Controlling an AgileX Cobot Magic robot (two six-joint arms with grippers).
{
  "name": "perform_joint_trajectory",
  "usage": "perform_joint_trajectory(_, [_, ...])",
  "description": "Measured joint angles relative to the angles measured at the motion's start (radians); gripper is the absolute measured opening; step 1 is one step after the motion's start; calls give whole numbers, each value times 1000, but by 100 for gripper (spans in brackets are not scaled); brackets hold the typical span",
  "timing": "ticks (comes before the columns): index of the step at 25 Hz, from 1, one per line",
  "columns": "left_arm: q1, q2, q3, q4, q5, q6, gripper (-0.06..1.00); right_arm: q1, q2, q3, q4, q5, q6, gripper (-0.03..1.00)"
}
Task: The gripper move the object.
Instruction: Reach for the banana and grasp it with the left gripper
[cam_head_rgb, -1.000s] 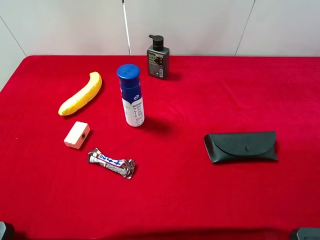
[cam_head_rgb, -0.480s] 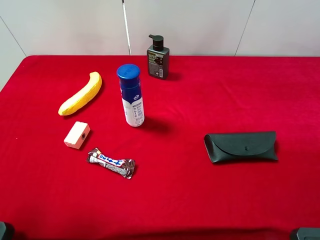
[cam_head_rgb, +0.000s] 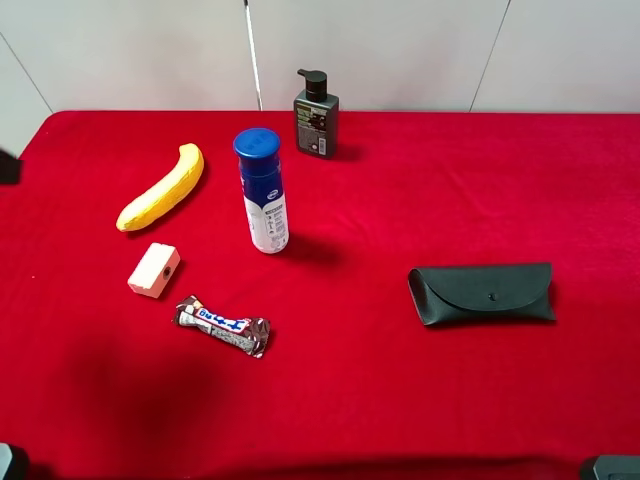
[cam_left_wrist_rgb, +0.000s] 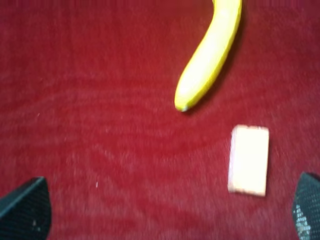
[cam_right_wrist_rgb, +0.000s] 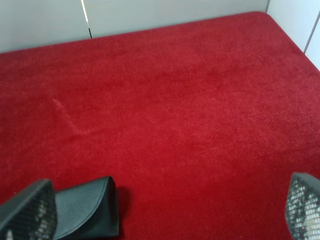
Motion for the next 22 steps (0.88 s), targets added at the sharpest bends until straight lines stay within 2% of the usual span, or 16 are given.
perform_joint_trajectory(14, [0, 445, -105, 0, -299, 0, 95, 0, 0, 0, 0, 0, 0, 69])
perform_joint_trajectory(22, [0, 654, -189, 0, -406, 0, 95, 0, 0, 0, 0, 0, 0, 69])
